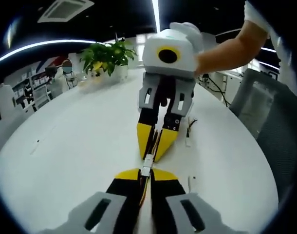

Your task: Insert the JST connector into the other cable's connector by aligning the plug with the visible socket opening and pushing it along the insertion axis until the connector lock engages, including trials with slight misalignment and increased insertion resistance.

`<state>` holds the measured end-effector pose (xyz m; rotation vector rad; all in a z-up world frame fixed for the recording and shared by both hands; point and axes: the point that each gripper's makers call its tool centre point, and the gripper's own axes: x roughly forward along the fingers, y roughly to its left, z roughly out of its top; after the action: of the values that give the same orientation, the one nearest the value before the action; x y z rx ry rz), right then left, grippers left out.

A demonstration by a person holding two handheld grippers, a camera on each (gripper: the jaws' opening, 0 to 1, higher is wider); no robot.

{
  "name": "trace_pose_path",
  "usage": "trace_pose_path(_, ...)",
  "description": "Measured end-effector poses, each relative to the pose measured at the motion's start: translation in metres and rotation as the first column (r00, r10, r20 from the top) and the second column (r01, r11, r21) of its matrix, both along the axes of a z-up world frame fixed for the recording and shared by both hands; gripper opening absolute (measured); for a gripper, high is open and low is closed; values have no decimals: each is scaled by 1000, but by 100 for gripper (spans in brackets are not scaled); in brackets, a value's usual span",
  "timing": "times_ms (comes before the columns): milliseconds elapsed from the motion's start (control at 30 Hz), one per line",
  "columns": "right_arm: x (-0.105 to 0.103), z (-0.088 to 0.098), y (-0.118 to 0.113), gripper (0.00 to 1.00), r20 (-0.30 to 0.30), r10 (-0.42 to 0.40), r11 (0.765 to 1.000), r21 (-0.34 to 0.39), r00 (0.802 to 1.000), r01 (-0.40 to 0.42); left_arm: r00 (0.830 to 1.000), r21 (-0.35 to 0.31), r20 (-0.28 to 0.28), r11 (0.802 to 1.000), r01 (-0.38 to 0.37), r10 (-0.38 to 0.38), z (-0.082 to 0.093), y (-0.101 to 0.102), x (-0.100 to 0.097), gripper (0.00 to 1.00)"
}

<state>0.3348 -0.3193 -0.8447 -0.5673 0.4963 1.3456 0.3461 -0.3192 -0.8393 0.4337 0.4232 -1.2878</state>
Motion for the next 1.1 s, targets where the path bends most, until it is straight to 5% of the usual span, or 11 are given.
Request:
trace_pose_path(233, 2, -1, -1, 10, -2, -44, 999, -5, 999, 44, 1000, 8, -17, 1000, -13, 13, -4, 2, -1, 2)
trace_pose_path(500, 4, 5, -5, 14, -8, -70, 998, 4, 998, 70, 999, -1, -36, 999, -33, 33, -2, 4, -2, 15)
trace_pose_path(1100, -3, 35, -27, 17, -47, -169, 981, 92, 984, 173, 988, -153, -59, 977, -148, 141, 35, 22, -4, 22)
